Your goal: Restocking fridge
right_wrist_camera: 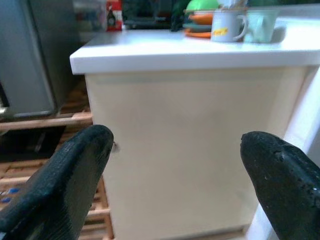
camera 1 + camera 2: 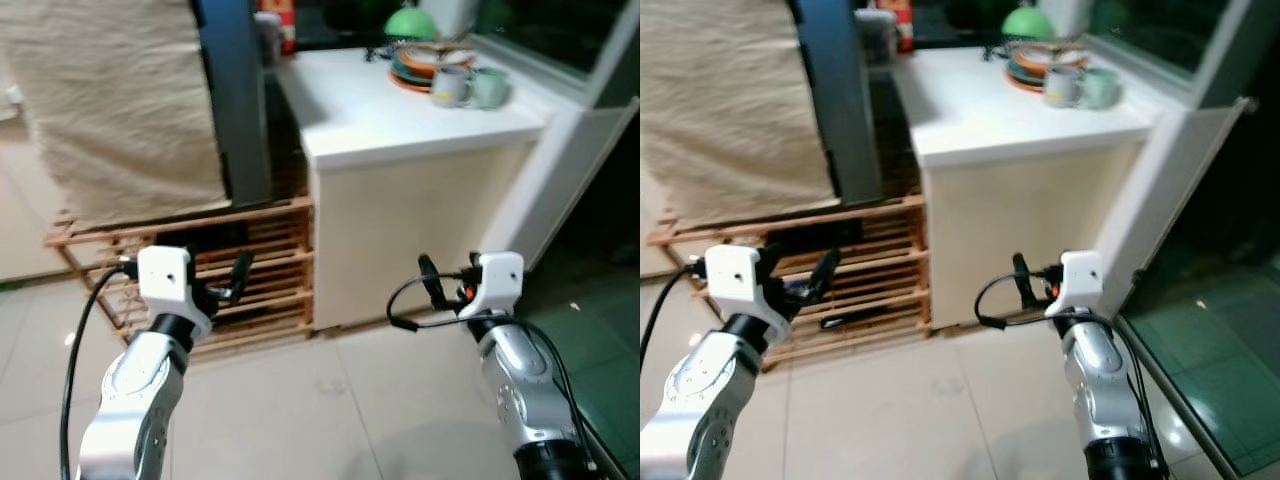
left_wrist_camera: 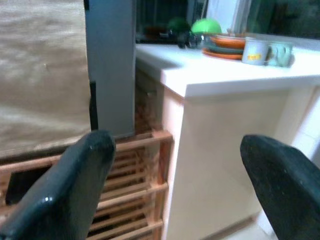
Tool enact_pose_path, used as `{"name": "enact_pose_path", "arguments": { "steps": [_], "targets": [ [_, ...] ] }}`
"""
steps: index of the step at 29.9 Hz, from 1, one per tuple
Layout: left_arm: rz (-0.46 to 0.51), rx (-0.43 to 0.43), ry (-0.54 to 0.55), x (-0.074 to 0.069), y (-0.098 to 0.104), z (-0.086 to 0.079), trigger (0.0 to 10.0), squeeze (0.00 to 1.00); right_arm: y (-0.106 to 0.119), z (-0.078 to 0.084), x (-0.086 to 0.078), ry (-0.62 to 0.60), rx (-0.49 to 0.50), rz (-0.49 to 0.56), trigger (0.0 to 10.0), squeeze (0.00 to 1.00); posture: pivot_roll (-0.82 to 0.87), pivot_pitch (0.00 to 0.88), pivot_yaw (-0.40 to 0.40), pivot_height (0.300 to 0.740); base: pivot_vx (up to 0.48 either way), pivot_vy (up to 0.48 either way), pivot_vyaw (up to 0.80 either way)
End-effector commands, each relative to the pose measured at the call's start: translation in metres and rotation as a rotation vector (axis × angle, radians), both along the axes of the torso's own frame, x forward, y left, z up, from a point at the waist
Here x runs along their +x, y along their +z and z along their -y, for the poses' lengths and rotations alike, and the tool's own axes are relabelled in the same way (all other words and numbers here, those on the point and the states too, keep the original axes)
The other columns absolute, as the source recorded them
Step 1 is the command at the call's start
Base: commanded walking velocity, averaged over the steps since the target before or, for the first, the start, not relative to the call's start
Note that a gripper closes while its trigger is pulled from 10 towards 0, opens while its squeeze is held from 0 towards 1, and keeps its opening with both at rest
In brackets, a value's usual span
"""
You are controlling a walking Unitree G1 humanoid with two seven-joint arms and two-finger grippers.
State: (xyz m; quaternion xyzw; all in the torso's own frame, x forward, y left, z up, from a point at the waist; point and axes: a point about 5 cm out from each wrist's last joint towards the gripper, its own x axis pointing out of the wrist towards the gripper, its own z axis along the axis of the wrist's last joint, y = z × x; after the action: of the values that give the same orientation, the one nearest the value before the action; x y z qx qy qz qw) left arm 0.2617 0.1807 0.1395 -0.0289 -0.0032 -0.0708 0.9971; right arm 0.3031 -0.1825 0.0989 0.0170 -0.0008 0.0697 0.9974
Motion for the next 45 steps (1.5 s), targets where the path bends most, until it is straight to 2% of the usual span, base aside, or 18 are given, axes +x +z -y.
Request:
{"name": "enact_pose_path", "arguments": {
  "steps": [1,9,14,27,30,32,38,40,42,45],
  "targets": [
    [-0.013,0.017,0.008,0.001,0.000,-0.001,10.0,0.00,0.004,-0.006,0.005,0.008,0.008,0.002,10.0,0.00,-0.11,0.000,0.019,0.740,0.319,0.360,0.00],
    [-0.039,-0.007,0.033,0.001,-0.005,-0.003,10.0,0.00,0.004,-0.009,0.009,0.020,0.002,-0.008,10.0,0.00,-0.11,0.000,0.018,0.740,0.305,0.371,0.00],
    [-0.042,-0.028,0.039,-0.001,-0.006,-0.002,10.0,0.00,0.006,-0.010,0.014,0.026,-0.007,-0.001,10.0,0.00,-0.10,0.000,0.011,0.740,0.000,0.468,0.57],
    [-0.063,-0.031,0.060,0.000,-0.013,-0.005,10.0,0.00,0.007,-0.013,0.020,0.033,-0.005,-0.002,10.0,0.00,-0.10,0.000,0.004,0.740,0.000,0.478,0.00],
    [-0.067,-0.017,0.038,0.000,-0.015,-0.001,10.0,0.00,0.005,-0.013,0.020,0.039,-0.004,-0.014,10.0,0.00,-0.10,0.000,0.000,0.740,0.000,0.409,0.00],
    [-0.071,-0.011,0.012,0.002,-0.014,0.003,10.0,0.00,0.002,-0.014,0.019,0.053,-0.010,-0.026,10.0,0.00,-0.10,0.000,0.001,0.740,0.000,0.000,0.00],
    [-0.037,0.015,0.011,0.009,-0.008,0.002,10.0,0.00,-0.002,-0.023,0.015,0.107,-0.018,-0.041,10.0,0.00,-0.11,0.000,0.005,0.740,0.000,0.000,0.00],
    [-0.021,0.028,0.018,0.012,-0.005,-0.002,10.0,0.00,-0.005,-0.031,0.007,0.143,-0.022,-0.038,10.0,0.00,-0.10,0.000,-0.003,0.740,0.000,0.000,0.00],
    [-0.016,0.030,0.026,0.013,-0.003,-0.005,10.0,0.00,-0.005,-0.032,0.005,0.146,-0.016,-0.038,10.0,0.00,-0.10,0.000,-0.005,0.740,0.000,0.000,0.00],
    [-0.026,0.058,0.046,0.004,-0.004,-0.017,10.0,0.00,-0.014,-0.038,-0.006,0.166,-0.005,-0.057,10.0,0.00,-0.07,0.000,-0.014,0.740,0.000,0.000,0.00]
  ]
}}
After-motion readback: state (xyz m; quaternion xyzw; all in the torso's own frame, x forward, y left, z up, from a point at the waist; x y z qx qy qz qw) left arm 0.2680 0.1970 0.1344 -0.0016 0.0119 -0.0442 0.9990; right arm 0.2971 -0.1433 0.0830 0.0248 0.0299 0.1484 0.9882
